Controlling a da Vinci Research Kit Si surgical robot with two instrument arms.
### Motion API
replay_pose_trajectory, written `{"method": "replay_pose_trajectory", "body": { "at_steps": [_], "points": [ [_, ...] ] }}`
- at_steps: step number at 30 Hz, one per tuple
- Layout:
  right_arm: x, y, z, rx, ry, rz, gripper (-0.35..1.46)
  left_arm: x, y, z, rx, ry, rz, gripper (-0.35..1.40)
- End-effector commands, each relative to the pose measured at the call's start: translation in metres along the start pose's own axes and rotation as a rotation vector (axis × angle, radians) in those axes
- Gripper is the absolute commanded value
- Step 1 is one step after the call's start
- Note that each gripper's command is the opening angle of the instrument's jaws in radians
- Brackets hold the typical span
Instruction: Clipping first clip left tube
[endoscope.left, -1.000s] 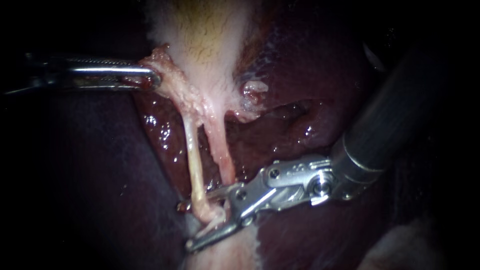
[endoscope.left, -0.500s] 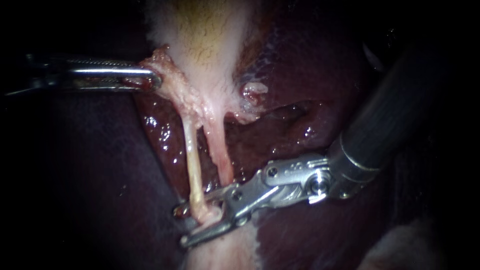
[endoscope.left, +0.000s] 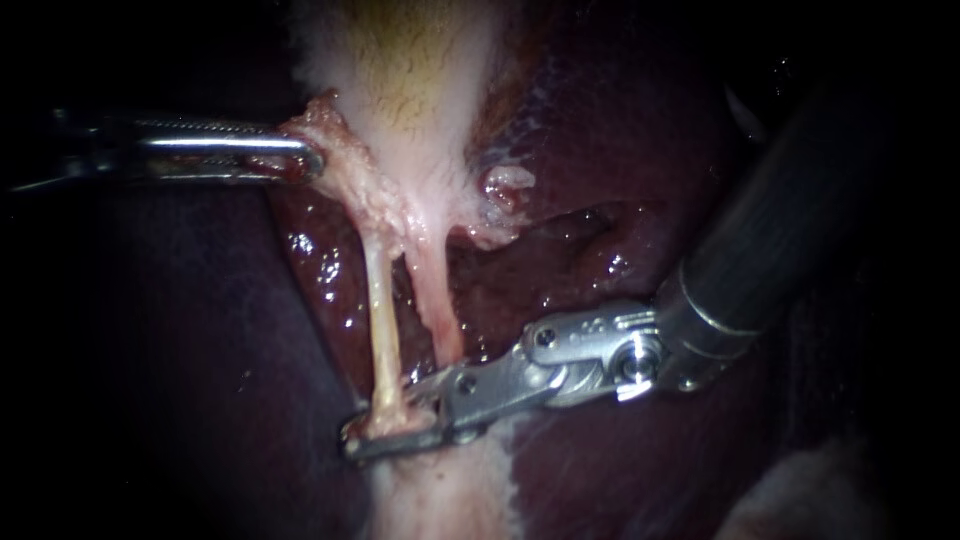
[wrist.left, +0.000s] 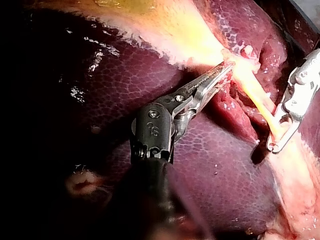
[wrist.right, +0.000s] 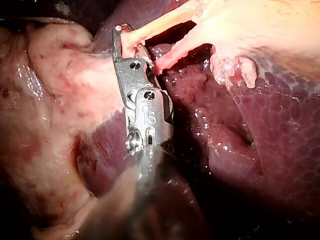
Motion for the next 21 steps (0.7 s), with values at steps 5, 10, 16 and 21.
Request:
{"method": "replay_pose_trajectory", "body": {
  "at_steps": [5,10,16,21],
  "points": [
    [-0.0001,0.0002,0.0,-0.004,-0.024,0.001,-0.35,0.0,0.0,0.0,0.0,0.0,0.0,-0.35],
    [-0.0007,0.0005,0.0,-0.002,-0.038,0.001,-0.35,0.0,0.0,0.0,0.0,0.0,0.0,-0.35],
    [-0.0007,0.0005,0.0,-0.001,-0.039,0.0,-0.35,0.0,0.0,0.0,0.0,0.0,0.0,-0.35],
    [-0.0007,0.0005,0.0,-0.001,-0.039,0.0,-0.35,0.0,0.0,0.0,0.0,0.0,0.0,-0.35]
  ]
}}
